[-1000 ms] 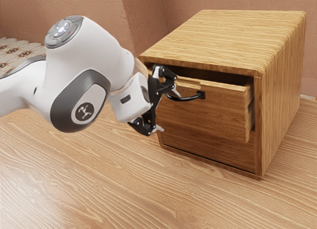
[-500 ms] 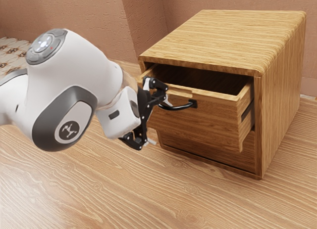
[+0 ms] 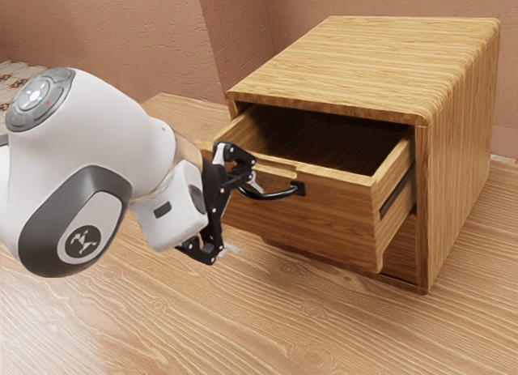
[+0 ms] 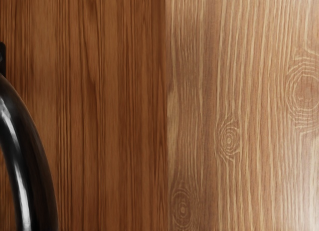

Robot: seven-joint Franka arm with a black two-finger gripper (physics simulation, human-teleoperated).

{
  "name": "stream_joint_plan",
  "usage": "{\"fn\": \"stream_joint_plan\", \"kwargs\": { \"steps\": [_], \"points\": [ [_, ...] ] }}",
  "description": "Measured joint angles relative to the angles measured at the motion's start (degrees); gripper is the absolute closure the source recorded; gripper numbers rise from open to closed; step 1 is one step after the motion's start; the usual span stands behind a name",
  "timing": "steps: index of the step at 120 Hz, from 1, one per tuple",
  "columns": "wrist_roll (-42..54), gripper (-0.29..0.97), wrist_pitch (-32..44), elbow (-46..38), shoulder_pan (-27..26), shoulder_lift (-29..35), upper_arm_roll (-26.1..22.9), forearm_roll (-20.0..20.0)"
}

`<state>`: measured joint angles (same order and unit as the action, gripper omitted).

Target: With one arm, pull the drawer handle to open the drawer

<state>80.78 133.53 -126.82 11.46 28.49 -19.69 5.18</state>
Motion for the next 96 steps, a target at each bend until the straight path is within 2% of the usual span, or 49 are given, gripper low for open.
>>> {"fn": "stream_joint_plan", "kwargs": {
  "steps": [22, 33, 43, 73, 84, 96],
  "points": [
    [-0.09, 0.1, -0.07, -1.96, -0.18, 2.67, -0.01, 0.59],
    [-0.12, 0.19, -0.11, -2.67, -0.19, 3.94, -0.02, 1.17],
    [-0.14, 0.18, -0.12, -3.39, -0.24, 4.85, -0.03, 1.54],
    [-0.16, 0.38, -0.22, -4.47, -0.2, 7.19, -0.02, 2.81],
    [-0.18, 0.23, -0.24, -5.09, -0.31, 7.32, -0.03, 2.89],
    [-0.18, 0.17, -0.23, -5.25, -0.36, 7.29, -0.03, 3.04]
  ]
}}
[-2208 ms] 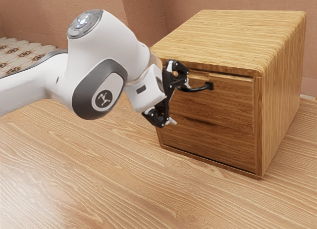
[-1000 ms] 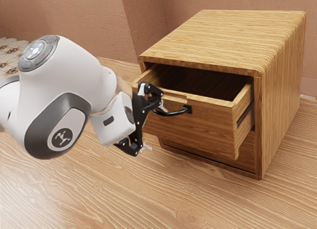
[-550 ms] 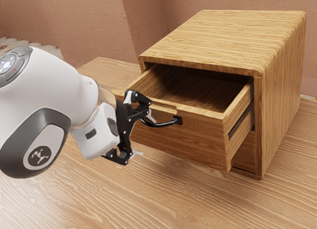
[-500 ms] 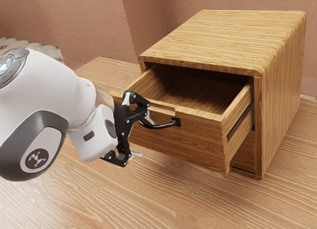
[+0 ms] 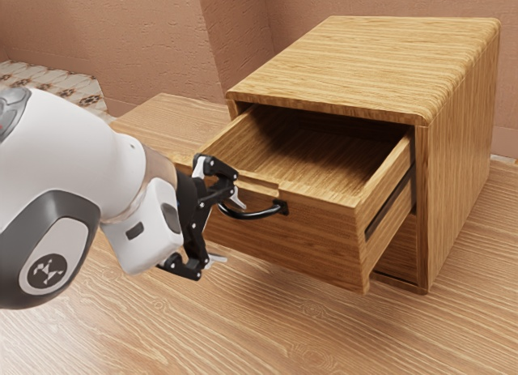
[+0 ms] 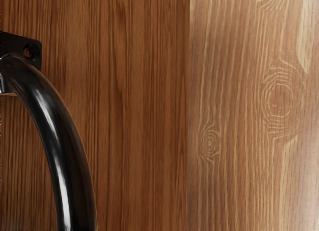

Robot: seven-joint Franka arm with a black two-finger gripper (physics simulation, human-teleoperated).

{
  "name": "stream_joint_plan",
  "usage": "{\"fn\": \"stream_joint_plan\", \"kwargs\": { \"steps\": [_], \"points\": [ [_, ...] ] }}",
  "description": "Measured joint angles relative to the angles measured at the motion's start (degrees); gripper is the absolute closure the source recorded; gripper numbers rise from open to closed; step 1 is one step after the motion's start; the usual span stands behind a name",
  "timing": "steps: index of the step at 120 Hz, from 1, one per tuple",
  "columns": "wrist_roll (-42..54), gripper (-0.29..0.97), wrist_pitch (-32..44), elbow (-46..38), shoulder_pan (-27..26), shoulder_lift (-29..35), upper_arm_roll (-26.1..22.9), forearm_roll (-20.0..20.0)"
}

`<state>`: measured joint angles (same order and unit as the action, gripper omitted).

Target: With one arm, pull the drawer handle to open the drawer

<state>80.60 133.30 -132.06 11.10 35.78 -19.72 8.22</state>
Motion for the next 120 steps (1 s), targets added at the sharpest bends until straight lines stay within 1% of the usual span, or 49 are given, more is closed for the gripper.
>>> {"fn": "stream_joint_plan", "kwargs": {
  "steps": [8, 20, 30, 39, 49, 56, 57, 68, 82, 101, 120],
  "points": [
    [-0.03, 0.12, 0.4, -0.02, 0.17, 0.18, 0.1, 0.59],
    [-0.06, 0.09, 1.32, -0.2, 0.22, 0.56, 0.29, 1.2],
    [-0.1, 0.04, 1.84, -0.98, 0.23, 0.93, 0.36, 1.46],
    [-0.15, 0.02, 2.1, -2.12, 0.24, 2.17, 0.38, 1.71],
    [-0.22, 0.03, 2.22, -3.06, 0.13, 3.29, 0.37, 1.78],
    [-0.26, -0.02, 2.27, -3.45, 0.09, 3.55, 0.37, 1.88],
    [-0.27, -0.01, 2.27, -3.52, 0.08, 3.57, 0.37, 1.93],
    [-0.33, -0.01, 2.3, -4.15, -0.01, 3.94, 0.38, 2.17],
    [-0.38, 0.06, 1.96, -5.28, -0.28, 6.11, 0.34, 1.72],
    [-0.44, 0.02, 1.26, -6.4, -0.09, 8.74, 0.38, 3.33],
    [-0.62, -0.02, 0.78, -7.5, -0.61, 8.92, -0.24, 4.44]
  ]
}}
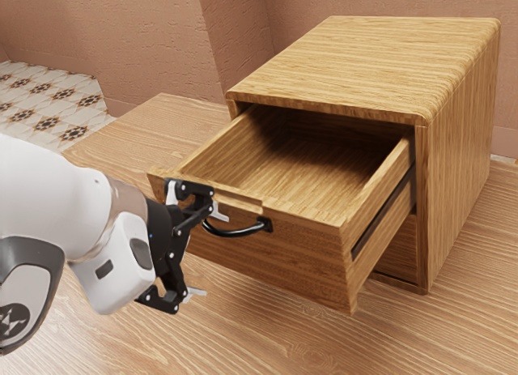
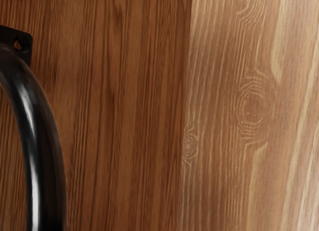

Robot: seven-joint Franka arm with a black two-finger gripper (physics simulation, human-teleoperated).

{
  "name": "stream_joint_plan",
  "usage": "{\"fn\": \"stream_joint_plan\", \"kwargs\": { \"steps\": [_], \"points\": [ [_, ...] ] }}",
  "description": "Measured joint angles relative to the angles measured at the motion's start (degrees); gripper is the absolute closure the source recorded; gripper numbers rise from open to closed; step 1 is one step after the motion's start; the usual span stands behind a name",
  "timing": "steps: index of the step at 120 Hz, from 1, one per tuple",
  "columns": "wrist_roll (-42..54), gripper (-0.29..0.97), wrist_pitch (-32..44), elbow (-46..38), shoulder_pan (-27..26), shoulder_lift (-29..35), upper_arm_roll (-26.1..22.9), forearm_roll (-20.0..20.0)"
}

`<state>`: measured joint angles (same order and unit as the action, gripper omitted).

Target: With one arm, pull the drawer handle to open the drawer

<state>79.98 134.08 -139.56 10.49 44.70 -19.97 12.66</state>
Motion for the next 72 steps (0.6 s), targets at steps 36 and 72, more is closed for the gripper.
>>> {"fn": "stream_joint_plan", "kwargs": {
  "steps": [36, 72],
  "points": [
    [-0.5, 0.0, 0.34, 0.04, -0.42, 1.5, -0.02, 0.94],
    [-0.81, 0.0, -0.73, -0.4, -0.71, 7.06, 0.64, 1.69]
  ]
}}
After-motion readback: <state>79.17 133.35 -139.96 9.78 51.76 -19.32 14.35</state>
